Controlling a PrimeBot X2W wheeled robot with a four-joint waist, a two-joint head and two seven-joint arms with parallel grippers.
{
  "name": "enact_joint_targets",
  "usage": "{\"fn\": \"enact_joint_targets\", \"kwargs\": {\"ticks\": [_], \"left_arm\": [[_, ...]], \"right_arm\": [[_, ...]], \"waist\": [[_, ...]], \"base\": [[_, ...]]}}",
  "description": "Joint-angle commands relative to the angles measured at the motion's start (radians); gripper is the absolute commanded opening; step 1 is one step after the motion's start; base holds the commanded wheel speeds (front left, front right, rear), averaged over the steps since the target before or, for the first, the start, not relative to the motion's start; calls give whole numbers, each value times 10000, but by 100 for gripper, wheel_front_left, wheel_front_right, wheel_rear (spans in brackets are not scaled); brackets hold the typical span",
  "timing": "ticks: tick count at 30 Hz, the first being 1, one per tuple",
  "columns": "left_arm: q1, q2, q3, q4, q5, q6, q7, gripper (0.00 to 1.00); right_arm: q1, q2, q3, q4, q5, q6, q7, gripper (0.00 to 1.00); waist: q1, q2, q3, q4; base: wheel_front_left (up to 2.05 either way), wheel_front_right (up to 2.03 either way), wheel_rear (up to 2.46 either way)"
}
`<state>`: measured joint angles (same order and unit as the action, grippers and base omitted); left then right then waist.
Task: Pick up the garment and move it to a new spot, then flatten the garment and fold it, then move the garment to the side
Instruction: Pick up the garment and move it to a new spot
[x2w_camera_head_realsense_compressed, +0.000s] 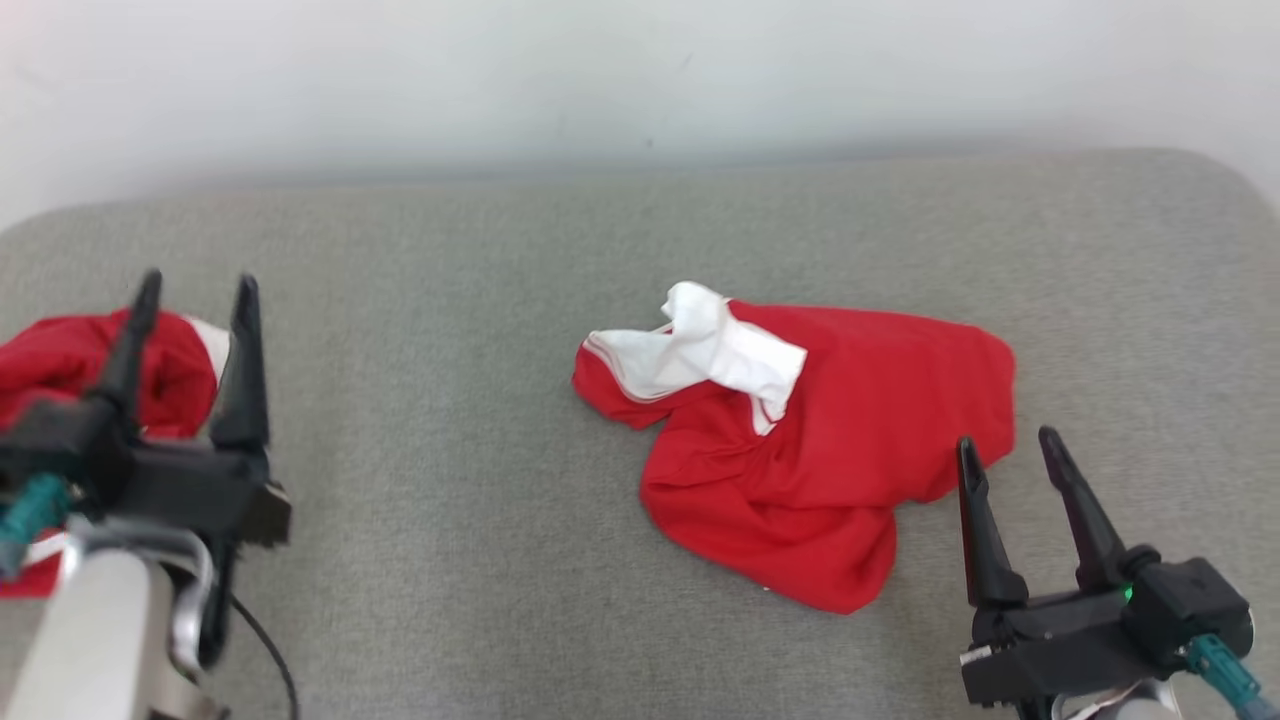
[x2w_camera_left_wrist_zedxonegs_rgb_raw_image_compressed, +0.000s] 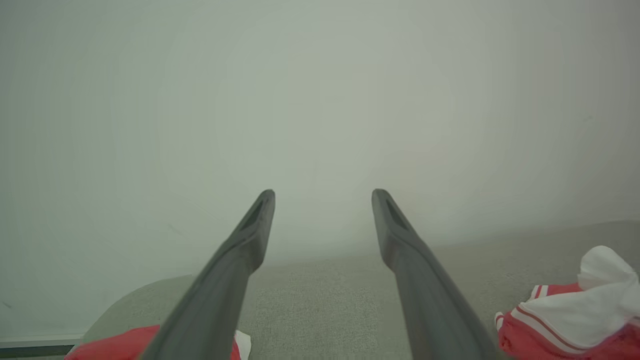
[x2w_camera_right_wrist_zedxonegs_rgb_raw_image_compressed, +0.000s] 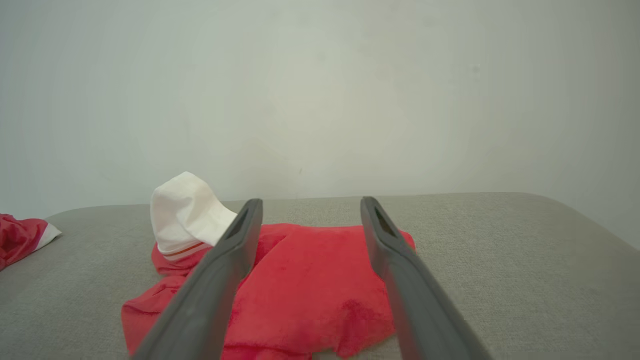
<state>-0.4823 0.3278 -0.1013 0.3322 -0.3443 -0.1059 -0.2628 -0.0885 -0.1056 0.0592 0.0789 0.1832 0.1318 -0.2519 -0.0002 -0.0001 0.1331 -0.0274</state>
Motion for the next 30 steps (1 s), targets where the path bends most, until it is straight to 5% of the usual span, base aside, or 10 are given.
{"fn": "enact_joint_targets", "kwargs": {"ticks": [1,30], "left_arm": [[276,-101,15,-102,45,-19,-30,100],[4286,-1683,748,-2030,900,118,-30,100]], "right_arm": [[133,32,7,43,50,-22,-52,100],[474,49,-93,886,257,-22,-123,100]], "waist": [[2,1,-326,-262],[2,1,-917,467]], "base": [[0,0,0],[0,0,0]]}}
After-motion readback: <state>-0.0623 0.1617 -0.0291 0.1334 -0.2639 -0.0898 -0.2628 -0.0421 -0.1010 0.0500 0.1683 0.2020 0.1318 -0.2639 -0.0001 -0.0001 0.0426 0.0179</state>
